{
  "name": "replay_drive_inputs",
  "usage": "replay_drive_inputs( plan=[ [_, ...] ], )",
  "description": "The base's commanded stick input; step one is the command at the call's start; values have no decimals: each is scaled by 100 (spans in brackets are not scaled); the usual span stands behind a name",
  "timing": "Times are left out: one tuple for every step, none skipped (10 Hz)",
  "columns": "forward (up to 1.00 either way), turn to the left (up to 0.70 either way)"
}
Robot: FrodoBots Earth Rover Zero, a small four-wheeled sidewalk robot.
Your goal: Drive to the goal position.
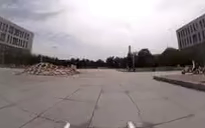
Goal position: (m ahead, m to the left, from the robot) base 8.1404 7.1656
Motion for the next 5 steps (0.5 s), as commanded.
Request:
replay_drive_inputs(
  plan=[
    [45,27],
    [45,27],
    [45,27],
    [45,27],
    [45,27]
  ],
)
